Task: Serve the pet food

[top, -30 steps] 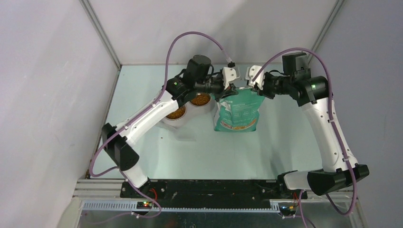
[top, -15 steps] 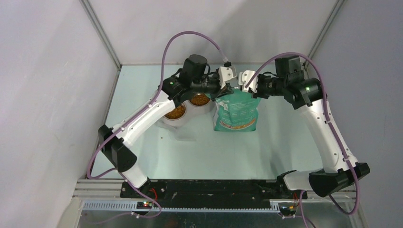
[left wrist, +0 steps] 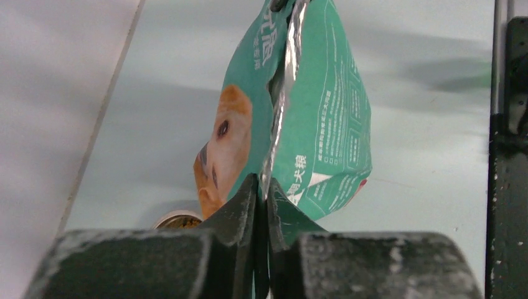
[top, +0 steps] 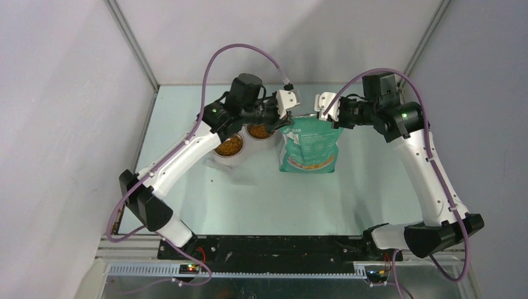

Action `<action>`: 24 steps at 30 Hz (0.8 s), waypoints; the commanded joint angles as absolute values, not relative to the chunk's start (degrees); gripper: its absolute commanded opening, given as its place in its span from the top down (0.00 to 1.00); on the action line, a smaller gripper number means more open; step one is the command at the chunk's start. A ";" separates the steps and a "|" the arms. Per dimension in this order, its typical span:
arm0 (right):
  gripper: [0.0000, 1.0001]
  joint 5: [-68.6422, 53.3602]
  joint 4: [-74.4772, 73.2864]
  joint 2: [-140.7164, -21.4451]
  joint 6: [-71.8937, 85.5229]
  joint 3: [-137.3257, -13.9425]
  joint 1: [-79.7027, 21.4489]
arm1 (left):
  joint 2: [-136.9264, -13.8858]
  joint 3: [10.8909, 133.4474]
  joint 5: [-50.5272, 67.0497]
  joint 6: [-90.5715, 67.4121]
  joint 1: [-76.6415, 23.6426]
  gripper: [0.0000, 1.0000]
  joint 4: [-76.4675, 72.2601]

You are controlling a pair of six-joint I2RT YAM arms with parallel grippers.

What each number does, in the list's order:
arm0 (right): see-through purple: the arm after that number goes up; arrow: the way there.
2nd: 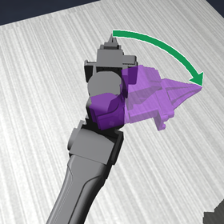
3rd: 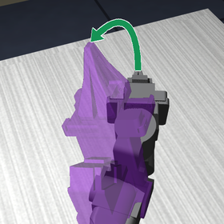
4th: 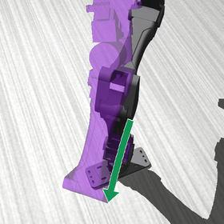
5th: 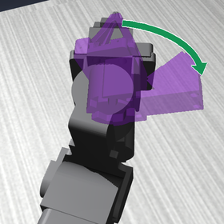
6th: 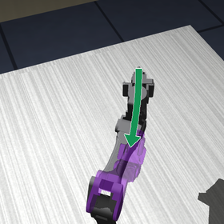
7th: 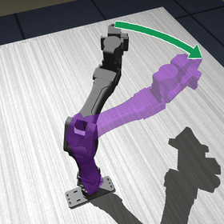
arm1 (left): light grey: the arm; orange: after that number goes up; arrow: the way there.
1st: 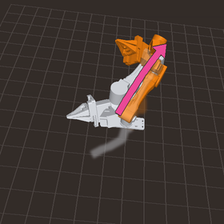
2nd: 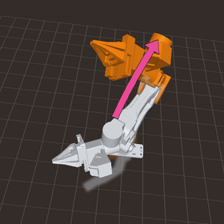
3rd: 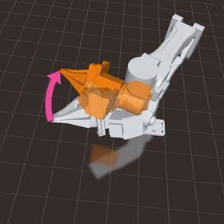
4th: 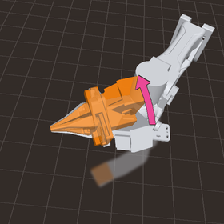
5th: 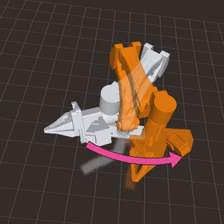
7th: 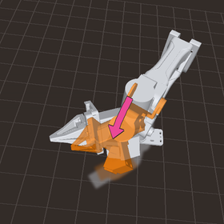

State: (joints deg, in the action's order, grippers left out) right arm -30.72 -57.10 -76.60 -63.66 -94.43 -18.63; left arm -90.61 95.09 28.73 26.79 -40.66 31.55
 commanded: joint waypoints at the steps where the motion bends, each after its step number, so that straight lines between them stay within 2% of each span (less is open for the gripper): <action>1: 0.99 -29.08 -54.73 -76.05 -63.92 -96.29 -17.71 | -87.17 94.29 28.59 28.35 -38.95 0.98 34.12; 2: 0.86 -29.08 -54.09 -75.85 -62.65 -95.68 -18.21 | -87.27 94.43 28.89 27.30 -38.92 0.99 33.23; 4: 0.69 -29.14 -51.33 -75.72 -61.49 -94.53 -19.65 | -87.80 95.45 29.55 25.76 -39.12 1.00 31.86; 6: 0.64 -28.79 -49.91 -76.10 -61.12 -93.97 -21.60 | -88.68 97.11 29.65 25.05 -39.45 1.00 31.36; 8: 0.62 -28.60 -48.59 -77.00 -60.62 -94.03 -23.33 | -89.48 98.51 29.95 24.41 -39.62 1.00 30.85; 12: 0.66 -28.25 -47.84 -79.22 -60.38 -95.58 -25.71 | -90.21 99.86 29.92 22.45 -39.63 1.00 29.63; 14: 0.73 -27.95 -47.66 -79.93 -60.57 -95.85 -26.31 | -89.88 99.81 29.51 21.91 -39.60 1.00 29.13; 15: 0.84 -27.95 -47.91 -80.25 -60.82 -95.92 -26.37 | -89.76 99.66 29.26 21.78 -39.63 0.97 29.01; 16: 0.90 -28.02 -48.08 -80.34 -61.04 -95.99 -26.52 | -89.55 99.45 28.50 21.70 -39.64 0.94 29.01; 17: 0.99 -28.03 -48.27 -80.42 -61.27 -96.05 -26.49 | -89.38 99.29 27.62 21.64 -39.53 0.82 29.25; 19: 1.00 -27.97 -48.43 -80.30 -61.49 -96.06 -26.42 | -88.74 98.31 27.21 21.72 -38.94 0.67 29.67; 20: 1.00 -27.96 -48.47 -80.27 -61.76 -96.11 -26.27 | -88.08 97.07 27.31 22.00 -38.28 0.65 29.52; 22: 1.00 -28.05 -48.73 -80.04 -62.07 -96.38 -25.88 | -87.01 95.27 28.03 23.52 -37.23 0.63 29.99; 24: 1.00 -28.30 -49.04 -80.00 -62.12 -96.82 -25.26 | -86.33 94.32 28.53 25.61 -36.48 0.66 31.40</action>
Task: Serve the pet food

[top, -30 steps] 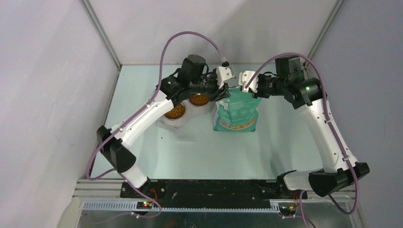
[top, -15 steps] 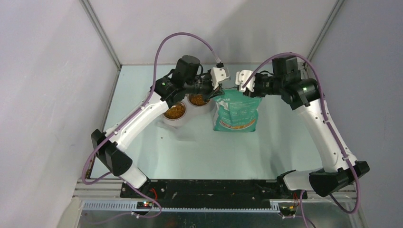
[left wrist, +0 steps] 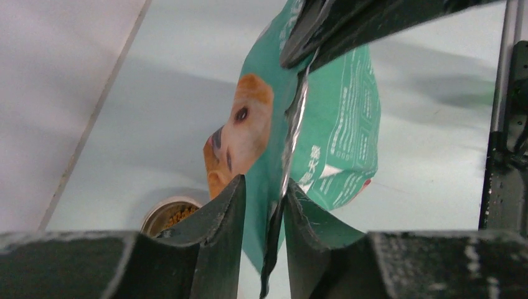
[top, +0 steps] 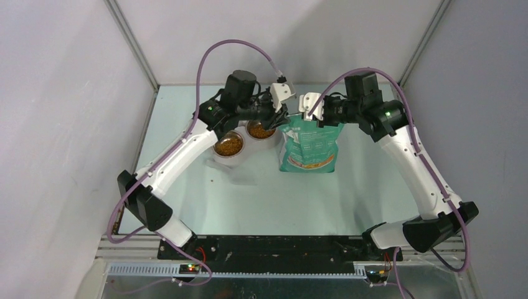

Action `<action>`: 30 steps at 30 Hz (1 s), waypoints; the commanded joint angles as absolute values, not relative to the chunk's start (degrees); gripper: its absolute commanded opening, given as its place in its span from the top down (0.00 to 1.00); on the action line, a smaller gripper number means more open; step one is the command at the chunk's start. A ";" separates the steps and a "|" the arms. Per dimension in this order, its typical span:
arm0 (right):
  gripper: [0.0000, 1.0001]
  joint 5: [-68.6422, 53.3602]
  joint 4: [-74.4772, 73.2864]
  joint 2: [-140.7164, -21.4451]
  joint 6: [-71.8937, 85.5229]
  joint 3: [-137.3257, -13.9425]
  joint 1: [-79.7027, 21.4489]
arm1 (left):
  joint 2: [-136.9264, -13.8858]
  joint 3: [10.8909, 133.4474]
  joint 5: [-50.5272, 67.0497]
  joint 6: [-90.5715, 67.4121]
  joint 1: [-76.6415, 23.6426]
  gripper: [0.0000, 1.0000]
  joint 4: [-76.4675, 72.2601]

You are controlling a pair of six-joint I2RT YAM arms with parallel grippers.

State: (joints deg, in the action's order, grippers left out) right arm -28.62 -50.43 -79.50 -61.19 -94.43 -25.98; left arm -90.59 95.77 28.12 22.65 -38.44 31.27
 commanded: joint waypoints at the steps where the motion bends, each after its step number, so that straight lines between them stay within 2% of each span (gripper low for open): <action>1: 1.00 -28.48 -49.06 -79.99 -62.08 -96.92 -24.88 | -85.92 94.09 28.86 26.29 -36.10 0.68 31.92; 5: 1.00 -28.96 -49.05 -80.05 -61.82 -97.36 -24.30 | -84.98 92.31 29.10 28.78 -35.41 0.81 33.09; 6: 1.00 -29.06 -49.07 -80.08 -61.88 -97.38 -24.23 | -85.03 92.03 29.31 29.06 -35.37 0.90 33.17; 8: 1.00 -29.13 -49.23 -80.09 -62.12 -97.11 -24.21 | -85.21 92.35 30.05 28.91 -35.32 0.99 33.08; 10: 0.98 -29.23 -48.44 -79.82 -62.08 -96.32 -24.48 | -85.51 92.80 30.59 27.21 -35.33 1.00 31.62; 11: 0.87 -29.25 -47.73 -79.64 -61.47 -95.84 -24.91 | -85.80 93.20 30.85 25.92 -35.33 1.00 30.60; 13: 0.73 -29.19 -46.06 -79.26 -61.07 -94.26 -25.96 | -86.38 94.27 31.50 24.14 -35.33 1.00 29.34; 16: 0.68 -28.56 -43.73 -79.69 -60.78 -92.55 -27.57 | -87.13 95.52 32.12 22.81 -35.34 1.00 28.47; 18: 0.69 -28.38 -42.96 -80.48 -60.72 -92.63 -28.60 | -87.43 96.15 32.16 22.48 -35.39 1.00 28.21; 20: 0.75 -28.31 -42.35 -81.11 -60.95 -92.87 -29.12 | -87.59 96.54 31.93 22.39 -35.36 1.00 28.10; 22: 0.82 -28.24 -42.03 -81.41 -61.70 -92.97 -29.33 | -87.57 96.85 31.65 22.01 -35.27 1.00 27.98; 23: 0.92 -28.22 -41.95 -81.48 -61.96 -92.92 -29.38 | -87.51 96.92 31.53 21.61 -35.21 1.00 27.72; 24: 0.97 -28.26 -41.94 -81.48 -62.23 -92.95 -29.41 | -87.45 96.89 31.50 21.53 -35.18 1.00 27.66; 25: 1.00 -28.40 -41.86 -81.40 -62.27 -92.91 -29.43 | -87.41 96.71 31.36 21.51 -35.05 0.93 27.63; 26: 1.00 -28.48 -41.85 -81.30 -62.33 -92.91 -29.33 | -87.22 96.52 31.33 21.48 -34.91 0.87 27.66; 27: 1.00 -28.76 -41.82 -81.06 -62.32 -92.90 -29.25 | -87.07 95.72 31.83 21.63 -34.73 0.75 27.37; 30: 1.00 -29.32 -41.52 -80.66 -61.90 -92.90 -28.82 | -86.37 93.08 32.84 23.52 -34.27 0.66 26.64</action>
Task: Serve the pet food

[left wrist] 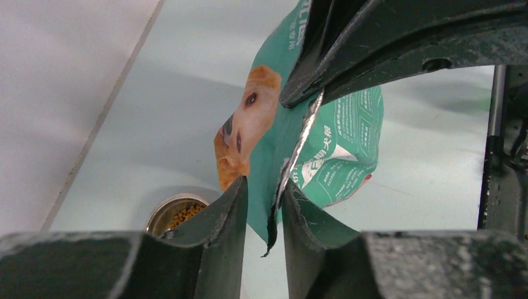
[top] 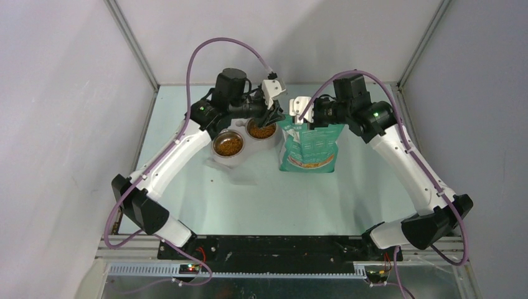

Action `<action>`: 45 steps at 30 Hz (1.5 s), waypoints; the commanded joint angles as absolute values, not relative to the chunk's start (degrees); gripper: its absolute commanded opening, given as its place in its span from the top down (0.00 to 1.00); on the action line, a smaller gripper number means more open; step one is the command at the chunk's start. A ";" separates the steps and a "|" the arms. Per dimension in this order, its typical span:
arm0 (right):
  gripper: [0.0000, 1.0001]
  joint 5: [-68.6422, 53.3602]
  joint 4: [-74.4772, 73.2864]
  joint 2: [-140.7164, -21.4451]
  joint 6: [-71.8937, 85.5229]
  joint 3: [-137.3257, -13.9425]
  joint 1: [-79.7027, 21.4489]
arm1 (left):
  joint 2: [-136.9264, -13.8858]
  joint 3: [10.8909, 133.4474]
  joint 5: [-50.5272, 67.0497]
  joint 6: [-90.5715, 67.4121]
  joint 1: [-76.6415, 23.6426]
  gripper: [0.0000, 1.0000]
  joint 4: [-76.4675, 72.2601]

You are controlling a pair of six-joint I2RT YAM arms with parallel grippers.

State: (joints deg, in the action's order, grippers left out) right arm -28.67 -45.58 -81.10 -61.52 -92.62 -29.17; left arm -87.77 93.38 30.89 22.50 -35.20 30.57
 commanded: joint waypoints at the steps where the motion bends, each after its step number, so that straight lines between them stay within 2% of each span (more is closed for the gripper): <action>1: 1.00 -29.48 -41.21 -80.55 -61.62 -92.97 -28.74 | -86.39 92.68 32.89 24.80 -34.28 0.66 26.50; 11: 1.00 -29.65 -38.69 -81.90 -56.40 -95.02 -27.86 | -89.54 95.38 33.06 32.72 -34.28 0.65 29.53; 13: 1.00 -29.51 -38.08 -81.76 -55.91 -94.82 -27.86 | -90.21 95.95 33.40 33.04 -34.28 0.71 29.81; 15: 1.00 -29.19 -37.39 -81.65 -55.52 -94.57 -27.75 | -90.96 96.72 34.31 33.46 -34.35 0.80 30.66; 16: 1.00 -29.01 -36.95 -81.63 -55.44 -94.39 -27.72 | -91.18 97.15 34.77 33.59 -34.41 0.90 31.02; 18: 1.00 -28.70 -36.35 -81.38 -55.42 -94.06 -27.62 | -91.71 97.64 34.95 33.42 -34.45 0.99 31.45; 25: 0.99 -29.40 -35.38 -79.71 -56.35 -91.80 -27.34 | -90.92 98.71 33.34 30.67 -34.91 1.00 29.35; 29: 0.78 -30.57 -35.20 -80.50 -53.46 -91.47 -28.94 | -91.21 99.39 33.80 28.85 -35.39 1.00 28.46; 31: 0.73 -31.31 -34.25 -81.16 -50.51 -91.35 -29.50 | -91.18 99.36 34.16 28.03 -35.49 1.00 27.96; 45: 0.75 -33.12 -35.83 -83.83 -43.20 -90.66 -27.23 | -88.80 98.12 34.86 27.20 -35.42 1.00 26.51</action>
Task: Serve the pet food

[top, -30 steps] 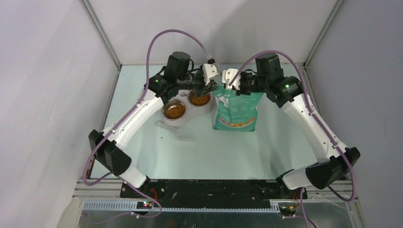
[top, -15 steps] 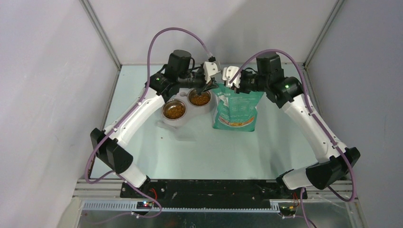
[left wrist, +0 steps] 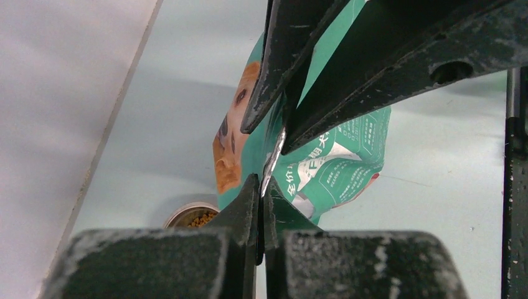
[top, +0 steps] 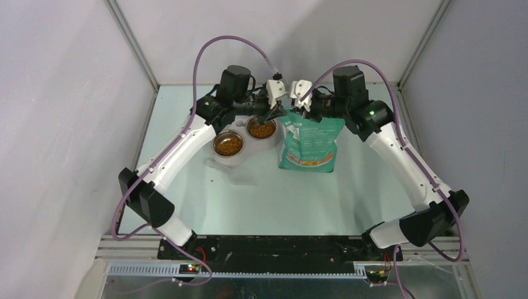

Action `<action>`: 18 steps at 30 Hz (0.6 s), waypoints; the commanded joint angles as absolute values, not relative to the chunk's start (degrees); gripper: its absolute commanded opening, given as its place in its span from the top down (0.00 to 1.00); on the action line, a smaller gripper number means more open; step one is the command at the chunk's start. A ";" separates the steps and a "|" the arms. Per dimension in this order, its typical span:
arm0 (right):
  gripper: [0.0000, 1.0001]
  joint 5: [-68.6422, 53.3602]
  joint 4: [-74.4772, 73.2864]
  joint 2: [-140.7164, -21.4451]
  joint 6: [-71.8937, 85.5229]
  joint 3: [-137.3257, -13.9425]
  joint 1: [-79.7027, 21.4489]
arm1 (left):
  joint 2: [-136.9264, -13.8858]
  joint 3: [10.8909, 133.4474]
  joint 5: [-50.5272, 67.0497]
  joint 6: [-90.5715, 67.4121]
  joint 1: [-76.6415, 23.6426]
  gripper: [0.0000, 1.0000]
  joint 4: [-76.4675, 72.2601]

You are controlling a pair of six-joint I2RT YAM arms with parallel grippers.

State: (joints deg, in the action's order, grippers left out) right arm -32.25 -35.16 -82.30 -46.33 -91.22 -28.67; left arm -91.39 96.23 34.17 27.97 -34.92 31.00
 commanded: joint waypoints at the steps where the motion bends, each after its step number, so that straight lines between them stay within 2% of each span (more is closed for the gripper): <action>1: 0.78 -33.57 -35.85 -83.93 -42.96 -90.52 -26.82 | -88.74 98.05 34.92 26.82 -35.35 1.00 26.25; 4: 0.91 -34.91 -35.75 -84.46 -41.30 -90.52 -25.97 | -88.07 97.34 36.12 24.44 -34.96 1.00 24.27; 6: 1.00 -35.45 -35.40 -84.50 -40.77 -90.45 -25.71 | -87.76 96.44 37.90 22.73 -34.52 0.95 22.76; 7: 1.00 -35.78 -35.24 -84.48 -40.64 -90.44 -25.61 | -87.70 95.94 38.46 22.44 -34.44 0.84 22.46; 9: 1.00 -36.30 -34.54 -84.37 -39.40 -90.44 -25.34 | -87.90 95.26 39.82 22.12 -34.35 0.67 21.86; 11: 1.00 -36.83 -33.84 -84.14 -38.55 -90.60 -25.03 | -88.54 94.63 40.42 21.36 -34.43 0.60 20.11; 15: 1.00 -37.57 -33.34 -84.01 -37.84 -91.21 -24.66 | -90.86 95.45 40.78 22.36 -34.89 0.59 20.71; 18: 1.00 -37.84 -32.97 -83.74 -37.52 -91.57 -24.33 | -92.53 96.64 40.25 26.40 -35.48 0.68 23.03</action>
